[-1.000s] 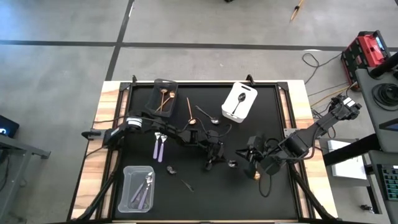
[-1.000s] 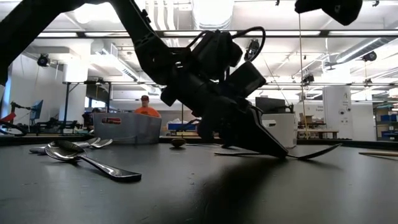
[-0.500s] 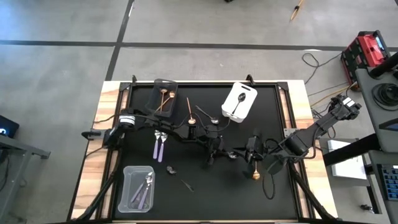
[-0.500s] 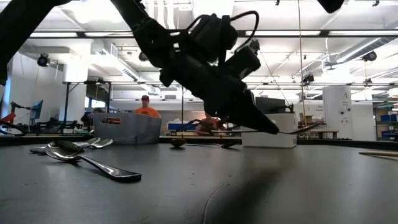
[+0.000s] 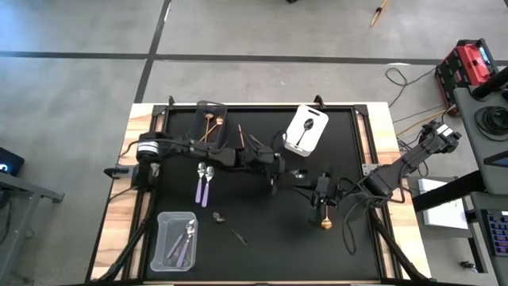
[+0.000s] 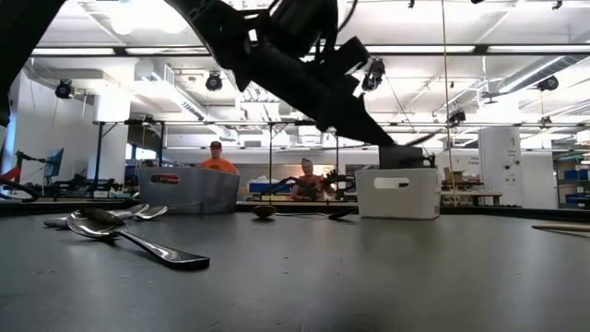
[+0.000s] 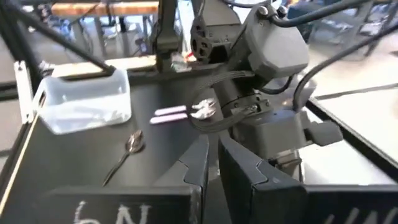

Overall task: Sort silverware by color (type)
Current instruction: Put the black spoon into the white bin

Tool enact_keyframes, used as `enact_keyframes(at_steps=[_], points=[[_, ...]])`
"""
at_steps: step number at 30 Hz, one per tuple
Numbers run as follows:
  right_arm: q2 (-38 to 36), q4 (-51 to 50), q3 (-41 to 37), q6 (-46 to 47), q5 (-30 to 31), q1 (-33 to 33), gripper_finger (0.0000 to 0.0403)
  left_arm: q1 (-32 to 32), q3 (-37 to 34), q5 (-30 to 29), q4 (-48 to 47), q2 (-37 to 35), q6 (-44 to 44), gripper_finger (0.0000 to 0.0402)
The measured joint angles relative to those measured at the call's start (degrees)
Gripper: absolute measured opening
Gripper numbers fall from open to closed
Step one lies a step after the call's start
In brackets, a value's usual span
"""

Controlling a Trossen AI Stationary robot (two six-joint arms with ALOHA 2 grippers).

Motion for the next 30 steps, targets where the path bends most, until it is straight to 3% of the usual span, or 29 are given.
enact_keyframes(at_steps=[5,11,18,23,28,30], points=[[0.0,2.5,-1.6,1.3,6.4,0.0,0.0026,1.6,-1.3,-7.8,0.5,-3.7,-0.9,0.0000],[0.0,2.6,-3.6,11.4,18.1,-0.1,0.0026,2.0,-7.8,-20.8,8.0,-10.7,-0.9,0.0000],[0.3,2.7,-5.5,30.1,19.1,-4.7,0.0027,1.6,-13.9,-35.8,11.6,-18.3,-2.0,0.0000],[2.4,4.3,-5.7,37.7,18.5,-10.2,0.0027,1.2,-15.3,-38.5,11.4,-20.1,-2.5,0.0000],[2.8,6.5,-5.7,38.4,18.3,-16.7,0.0027,1.0,-15.6,-38.5,10.7,-20.2,-2.9,0.0000],[2.1,6.7,-5.7,38.7,14.8,-19.7,0.0027,1.1,-15.7,-38.5,10.7,-20.2,-2.9,0.0000]])
